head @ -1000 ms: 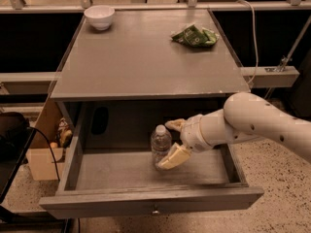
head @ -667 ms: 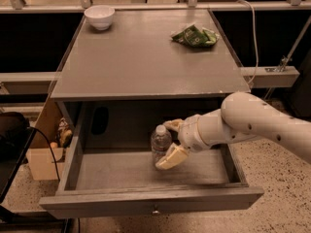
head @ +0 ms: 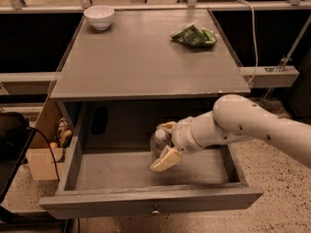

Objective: Pick water bottle from top drawer and place on counter

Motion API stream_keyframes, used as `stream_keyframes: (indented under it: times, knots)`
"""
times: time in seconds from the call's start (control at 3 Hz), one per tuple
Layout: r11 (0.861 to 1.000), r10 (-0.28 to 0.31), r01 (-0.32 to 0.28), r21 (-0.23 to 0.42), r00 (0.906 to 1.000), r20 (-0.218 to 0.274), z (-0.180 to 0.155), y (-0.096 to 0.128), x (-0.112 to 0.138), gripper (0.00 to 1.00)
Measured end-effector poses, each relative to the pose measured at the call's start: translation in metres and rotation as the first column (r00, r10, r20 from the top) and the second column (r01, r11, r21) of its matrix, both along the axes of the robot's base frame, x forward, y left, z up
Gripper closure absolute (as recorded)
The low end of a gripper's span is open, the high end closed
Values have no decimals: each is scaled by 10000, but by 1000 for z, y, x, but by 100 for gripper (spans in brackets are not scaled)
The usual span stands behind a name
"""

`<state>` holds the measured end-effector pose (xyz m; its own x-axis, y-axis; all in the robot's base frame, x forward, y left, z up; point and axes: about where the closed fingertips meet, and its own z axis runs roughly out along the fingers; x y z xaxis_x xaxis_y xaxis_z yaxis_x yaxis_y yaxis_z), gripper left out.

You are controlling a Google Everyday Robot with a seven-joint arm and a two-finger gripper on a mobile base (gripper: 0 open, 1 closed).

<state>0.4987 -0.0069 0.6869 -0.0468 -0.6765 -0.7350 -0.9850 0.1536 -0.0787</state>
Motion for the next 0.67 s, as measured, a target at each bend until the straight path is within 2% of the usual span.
stream_keyframes:
  times: [0.33, 0.67]
  knots:
    - [9999, 123, -123, 50, 9999, -86, -5, 7, -1, 20]
    - [9998, 221, -221, 9, 9997, -142, -14, 14, -2, 38]
